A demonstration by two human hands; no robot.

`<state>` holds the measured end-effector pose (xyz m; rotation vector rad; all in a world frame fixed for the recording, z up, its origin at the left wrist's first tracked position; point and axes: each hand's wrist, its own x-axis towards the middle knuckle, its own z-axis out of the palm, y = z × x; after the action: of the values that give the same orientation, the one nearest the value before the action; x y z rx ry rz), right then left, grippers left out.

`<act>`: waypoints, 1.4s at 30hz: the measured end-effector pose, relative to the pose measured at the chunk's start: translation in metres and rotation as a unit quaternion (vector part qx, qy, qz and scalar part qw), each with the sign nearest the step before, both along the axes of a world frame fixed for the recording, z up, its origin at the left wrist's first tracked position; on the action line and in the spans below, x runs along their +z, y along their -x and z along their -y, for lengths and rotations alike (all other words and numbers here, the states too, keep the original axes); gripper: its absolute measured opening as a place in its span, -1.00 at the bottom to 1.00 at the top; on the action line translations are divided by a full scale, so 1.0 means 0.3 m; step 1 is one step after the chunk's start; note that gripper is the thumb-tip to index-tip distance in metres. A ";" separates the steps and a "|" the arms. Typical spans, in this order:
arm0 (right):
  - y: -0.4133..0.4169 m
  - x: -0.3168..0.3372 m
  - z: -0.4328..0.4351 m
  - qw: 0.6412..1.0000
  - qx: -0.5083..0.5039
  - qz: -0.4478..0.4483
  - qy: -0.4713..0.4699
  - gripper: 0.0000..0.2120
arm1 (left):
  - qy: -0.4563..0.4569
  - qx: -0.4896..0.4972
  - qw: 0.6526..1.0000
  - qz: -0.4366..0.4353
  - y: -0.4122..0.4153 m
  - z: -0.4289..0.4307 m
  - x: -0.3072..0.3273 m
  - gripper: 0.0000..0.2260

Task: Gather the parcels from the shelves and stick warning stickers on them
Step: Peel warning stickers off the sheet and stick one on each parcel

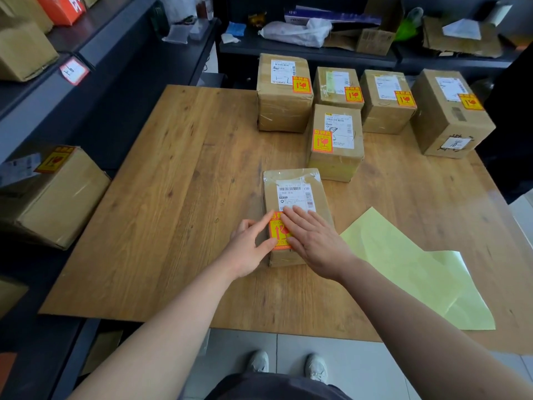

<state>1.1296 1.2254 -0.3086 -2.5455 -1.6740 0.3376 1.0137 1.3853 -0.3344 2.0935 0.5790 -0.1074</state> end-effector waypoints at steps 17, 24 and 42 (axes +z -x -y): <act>0.012 -0.008 0.033 0.999 0.030 0.012 -0.003 -0.41 | -0.050 -0.013 0.997 -0.059 0.007 0.018 0.008 -0.41; -0.020 -0.001 0.099 0.999 0.012 0.032 0.004 -0.42 | -0.116 -0.019 0.989 -0.088 0.002 0.031 0.018 -0.43; -0.108 -0.035 0.168 1.000 0.004 0.004 0.003 -0.29 | -0.311 -0.050 0.943 -0.110 -0.013 0.153 0.050 -0.48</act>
<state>1.1619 1.1750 -0.3192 -2.5486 -1.6876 0.3351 1.0177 1.3394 -0.3193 2.7507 0.7044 -0.2445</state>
